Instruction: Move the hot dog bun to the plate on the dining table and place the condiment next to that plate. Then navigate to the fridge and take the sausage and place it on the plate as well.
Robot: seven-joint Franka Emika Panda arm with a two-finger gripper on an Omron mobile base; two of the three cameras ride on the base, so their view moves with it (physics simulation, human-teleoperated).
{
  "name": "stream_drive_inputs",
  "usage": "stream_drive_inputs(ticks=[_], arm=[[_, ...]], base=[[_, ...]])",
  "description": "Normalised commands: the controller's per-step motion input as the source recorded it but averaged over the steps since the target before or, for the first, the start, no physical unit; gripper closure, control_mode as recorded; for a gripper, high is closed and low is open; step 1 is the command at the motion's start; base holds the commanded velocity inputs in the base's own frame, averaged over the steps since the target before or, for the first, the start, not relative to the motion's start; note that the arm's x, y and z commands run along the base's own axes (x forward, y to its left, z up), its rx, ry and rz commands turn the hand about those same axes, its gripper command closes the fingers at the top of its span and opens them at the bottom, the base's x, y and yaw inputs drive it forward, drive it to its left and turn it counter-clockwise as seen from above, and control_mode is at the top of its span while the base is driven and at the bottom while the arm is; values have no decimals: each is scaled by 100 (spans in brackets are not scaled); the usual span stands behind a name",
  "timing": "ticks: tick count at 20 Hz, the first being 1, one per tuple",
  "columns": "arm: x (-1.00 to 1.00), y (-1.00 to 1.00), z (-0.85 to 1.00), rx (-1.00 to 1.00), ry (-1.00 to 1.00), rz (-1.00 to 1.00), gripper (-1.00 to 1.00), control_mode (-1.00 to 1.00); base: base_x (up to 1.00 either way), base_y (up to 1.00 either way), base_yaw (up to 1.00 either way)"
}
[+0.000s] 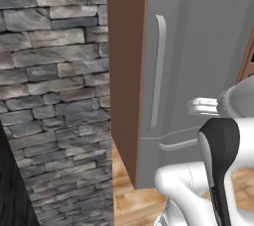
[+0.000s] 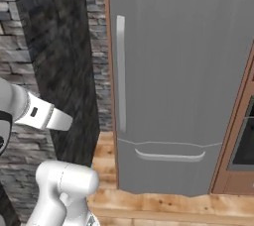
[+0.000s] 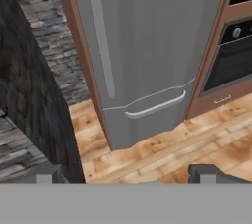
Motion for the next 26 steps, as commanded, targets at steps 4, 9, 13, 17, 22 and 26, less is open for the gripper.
stream_drive_inputs(ticks=[4,9,13,17,22,26], arm=[[0,0,0,0,0,0,-100,100],[0,0,0,0,0,0,-100,100],[0,0,0,0,0,0,-100,100],[0,0,0,0,0,0,-100,100],[0,0,0,0,0,0,-100,100],[0,0,0,0,0,0,-100,100]], base=[[20,-4,-29],[14,3,-35],[21,24,-26],[33,40,-14],[30,40,-11],[0,33,-7]])
